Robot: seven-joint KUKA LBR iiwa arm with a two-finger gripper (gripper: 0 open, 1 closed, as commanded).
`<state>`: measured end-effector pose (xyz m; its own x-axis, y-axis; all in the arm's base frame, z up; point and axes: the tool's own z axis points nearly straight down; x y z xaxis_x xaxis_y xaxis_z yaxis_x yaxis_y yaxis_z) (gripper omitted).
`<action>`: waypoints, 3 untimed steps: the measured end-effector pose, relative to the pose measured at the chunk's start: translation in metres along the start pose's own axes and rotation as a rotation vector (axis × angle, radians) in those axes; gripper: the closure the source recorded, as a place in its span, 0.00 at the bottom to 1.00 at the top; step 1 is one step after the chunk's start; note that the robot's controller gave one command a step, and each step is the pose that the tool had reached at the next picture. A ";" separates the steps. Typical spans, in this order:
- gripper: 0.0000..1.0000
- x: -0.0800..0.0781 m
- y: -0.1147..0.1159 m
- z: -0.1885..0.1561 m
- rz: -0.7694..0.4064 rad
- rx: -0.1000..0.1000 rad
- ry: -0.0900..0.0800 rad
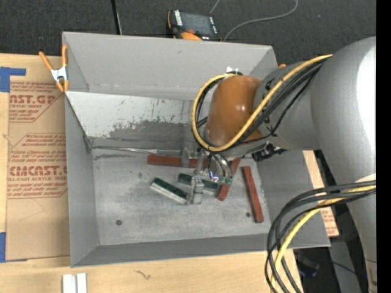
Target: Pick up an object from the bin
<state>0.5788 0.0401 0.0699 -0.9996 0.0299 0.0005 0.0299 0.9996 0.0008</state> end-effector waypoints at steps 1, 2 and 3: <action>0.00 0.029 -0.097 0.000 0.075 0.003 -0.002; 0.00 -0.003 -0.019 -0.001 -0.020 -0.002 -0.005; 1.00 -0.004 -0.023 -0.002 -0.014 -0.001 -0.008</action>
Offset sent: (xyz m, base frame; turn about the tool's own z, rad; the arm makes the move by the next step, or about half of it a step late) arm -0.0318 -0.0917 0.0001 0.0690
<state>0.5819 0.0174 0.0722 -0.9998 0.0161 -0.0071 0.0161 0.9999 0.0022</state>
